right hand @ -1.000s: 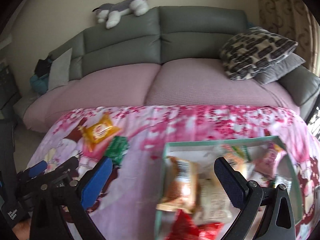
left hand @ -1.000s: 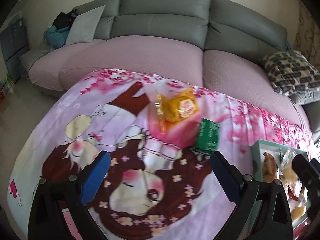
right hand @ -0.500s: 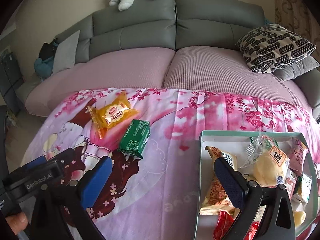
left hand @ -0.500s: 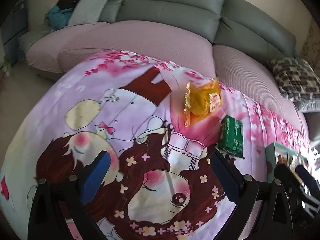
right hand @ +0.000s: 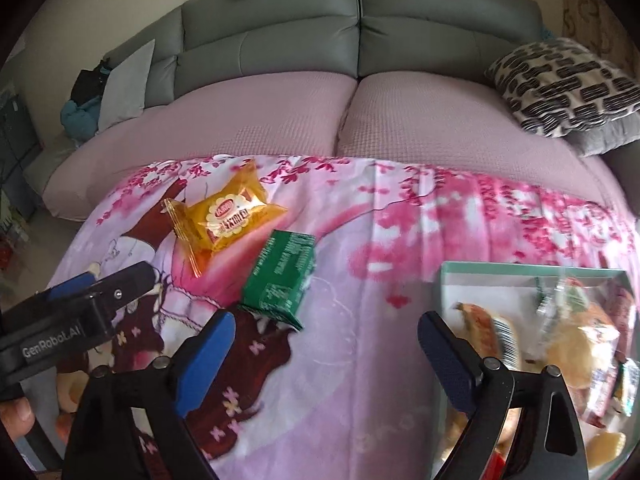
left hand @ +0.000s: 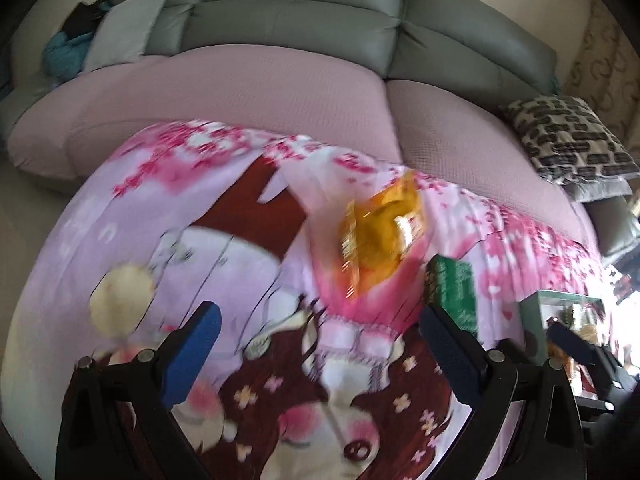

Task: Organize snacks
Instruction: 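Grasp the green packet with the right gripper while the left grasps the yellow bread bag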

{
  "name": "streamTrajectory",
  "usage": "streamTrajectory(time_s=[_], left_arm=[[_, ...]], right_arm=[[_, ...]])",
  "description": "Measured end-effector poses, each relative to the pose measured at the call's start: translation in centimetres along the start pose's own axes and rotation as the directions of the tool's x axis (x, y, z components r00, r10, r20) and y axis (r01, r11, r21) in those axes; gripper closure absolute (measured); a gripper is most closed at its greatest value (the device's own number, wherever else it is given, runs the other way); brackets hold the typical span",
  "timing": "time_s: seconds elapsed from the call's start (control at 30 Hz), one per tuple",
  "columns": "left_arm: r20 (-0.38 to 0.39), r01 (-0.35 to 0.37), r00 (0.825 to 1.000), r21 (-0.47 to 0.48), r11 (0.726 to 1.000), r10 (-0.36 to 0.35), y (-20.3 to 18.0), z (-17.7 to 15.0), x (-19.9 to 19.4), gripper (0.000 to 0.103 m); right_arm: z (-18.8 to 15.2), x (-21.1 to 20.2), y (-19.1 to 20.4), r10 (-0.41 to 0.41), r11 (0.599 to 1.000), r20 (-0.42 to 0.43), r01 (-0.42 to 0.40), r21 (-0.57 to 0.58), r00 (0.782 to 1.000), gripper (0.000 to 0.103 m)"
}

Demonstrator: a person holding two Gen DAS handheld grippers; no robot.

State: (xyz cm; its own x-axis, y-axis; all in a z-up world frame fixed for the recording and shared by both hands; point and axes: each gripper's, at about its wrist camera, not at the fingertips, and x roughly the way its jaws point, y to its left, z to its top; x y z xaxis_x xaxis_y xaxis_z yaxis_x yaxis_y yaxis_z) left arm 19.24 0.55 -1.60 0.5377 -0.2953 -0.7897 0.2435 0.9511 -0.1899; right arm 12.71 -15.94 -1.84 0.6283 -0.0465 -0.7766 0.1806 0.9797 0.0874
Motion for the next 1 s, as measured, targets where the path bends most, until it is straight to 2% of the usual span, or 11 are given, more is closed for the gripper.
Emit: streamTrajectory(time_s=[0.13, 0.27, 0.4, 0.53, 0.6, 0.67, 0.8, 0.83, 0.9, 1.0], left_arm=[[-0.017, 0.047, 0.999, 0.047, 0.998, -0.046, -0.6, 1.7, 1.4, 0.003], [-0.072, 0.105, 0.992, 0.07, 0.992, -0.1, -1.2, 2.9, 3.8, 0.003], [-0.095, 0.096, 0.992, 0.108, 0.989, -0.086, -1.8, 3.8, 5.8, 0.003], [-0.106, 0.125, 0.988, 0.151, 0.981, -0.11, -2.6, 4.3, 7.0, 0.005], [-0.108, 0.128, 0.988, 0.166, 0.978, -0.111, -2.9, 4.5, 7.4, 0.009], [-0.111, 0.126, 0.988, 0.17, 0.977, -0.108, -3.0, 4.7, 7.9, 0.027], [-0.116, 0.127, 0.987, 0.182, 0.975, -0.107, -3.2, 4.7, 8.4, 0.04], [-0.112, 0.129, 0.988, 0.185, 0.974, -0.11, -3.3, 4.6, 8.3, 0.04], [-0.108, 0.123, 0.989, 0.19, 0.974, -0.104, -3.4, 4.6, 8.3, 0.044], [-0.11, 0.115, 0.989, 0.184, 0.976, -0.096, -3.6, 4.5, 8.1, 0.047]], right_arm=[[1.2, 1.6, 0.8, 0.002, 1.0, -0.01, -0.002, -0.004, 1.0, 0.012], [1.9, 3.4, 1.5, -0.004, 1.0, -0.023, 0.003, -0.029, 1.0, 0.012], [2.1, 5.4, 1.6, -0.011, 0.999, -0.051, 0.01, -0.031, 0.999, 0.013], [2.1, 7.0, 1.9, -0.006, 1.0, -0.072, 0.004, -0.031, 0.997, 0.015], [2.2, 7.5, 2.0, -0.005, 0.999, -0.076, 0.003, -0.032, 0.997, 0.017], [2.2, 7.7, 2.1, -0.004, 0.999, -0.075, 0.001, -0.037, 0.997, 0.022], [2.3, 7.9, 2.1, 0.022, 0.999, -0.079, -0.024, -0.027, 0.997, 0.036], [2.3, 7.9, 2.1, 0.03, 0.999, -0.079, -0.033, -0.027, 0.996, 0.046], [2.2, 7.7, 2.2, 0.051, 0.998, -0.082, -0.054, -0.03, 0.995, 0.057], [2.2, 7.5, 2.3, 0.048, 0.998, -0.088, -0.051, -0.039, 0.995, 0.06]])
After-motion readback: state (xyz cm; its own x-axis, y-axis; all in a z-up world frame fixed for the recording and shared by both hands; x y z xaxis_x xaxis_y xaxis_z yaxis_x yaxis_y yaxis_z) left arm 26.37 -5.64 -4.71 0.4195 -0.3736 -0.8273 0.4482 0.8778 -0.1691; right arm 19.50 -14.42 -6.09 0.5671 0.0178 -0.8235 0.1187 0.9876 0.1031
